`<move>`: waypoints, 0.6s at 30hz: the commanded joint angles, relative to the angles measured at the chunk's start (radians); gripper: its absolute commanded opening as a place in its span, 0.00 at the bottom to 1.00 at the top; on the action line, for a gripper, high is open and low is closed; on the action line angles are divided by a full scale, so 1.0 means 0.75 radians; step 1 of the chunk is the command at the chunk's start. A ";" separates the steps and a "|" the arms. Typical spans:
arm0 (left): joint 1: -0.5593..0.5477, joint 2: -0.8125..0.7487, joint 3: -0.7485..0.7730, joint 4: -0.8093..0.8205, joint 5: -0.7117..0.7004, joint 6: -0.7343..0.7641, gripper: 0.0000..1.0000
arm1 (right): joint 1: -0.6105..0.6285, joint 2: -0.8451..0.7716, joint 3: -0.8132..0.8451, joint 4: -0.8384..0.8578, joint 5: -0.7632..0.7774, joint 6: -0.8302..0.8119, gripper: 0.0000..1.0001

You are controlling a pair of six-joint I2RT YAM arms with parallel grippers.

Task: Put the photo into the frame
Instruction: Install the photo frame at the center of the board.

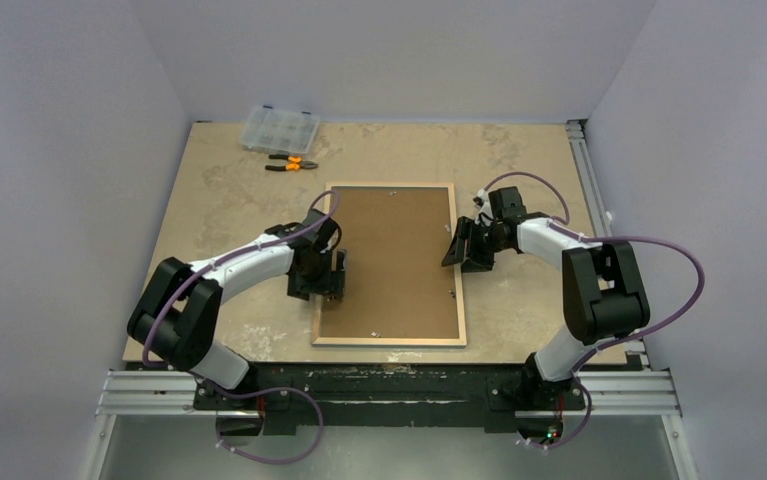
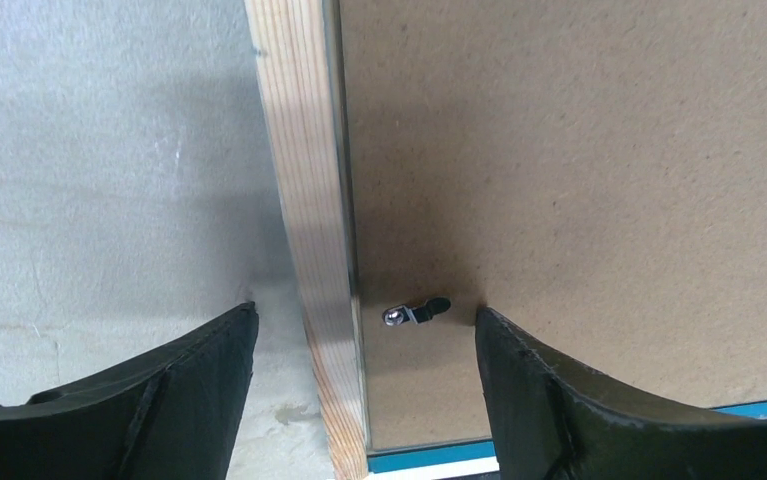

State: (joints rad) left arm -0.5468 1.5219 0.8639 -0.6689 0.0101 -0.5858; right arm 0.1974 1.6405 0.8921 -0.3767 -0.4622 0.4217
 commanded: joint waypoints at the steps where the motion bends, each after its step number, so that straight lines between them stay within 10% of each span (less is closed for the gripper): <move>1: -0.028 -0.044 -0.040 -0.064 -0.087 -0.045 0.75 | 0.018 -0.009 -0.011 0.019 -0.014 -0.005 0.53; 14: -0.035 0.035 -0.030 0.046 -0.132 -0.070 0.27 | 0.029 0.007 -0.034 0.048 -0.029 0.001 0.52; 18: -0.035 0.051 -0.002 0.044 -0.122 -0.050 0.48 | 0.033 0.006 -0.036 0.048 -0.031 -0.001 0.52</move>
State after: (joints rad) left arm -0.5652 1.5101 0.8589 -0.6907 -0.0288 -0.6273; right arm 0.1974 1.6424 0.8841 -0.3653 -0.4625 0.4221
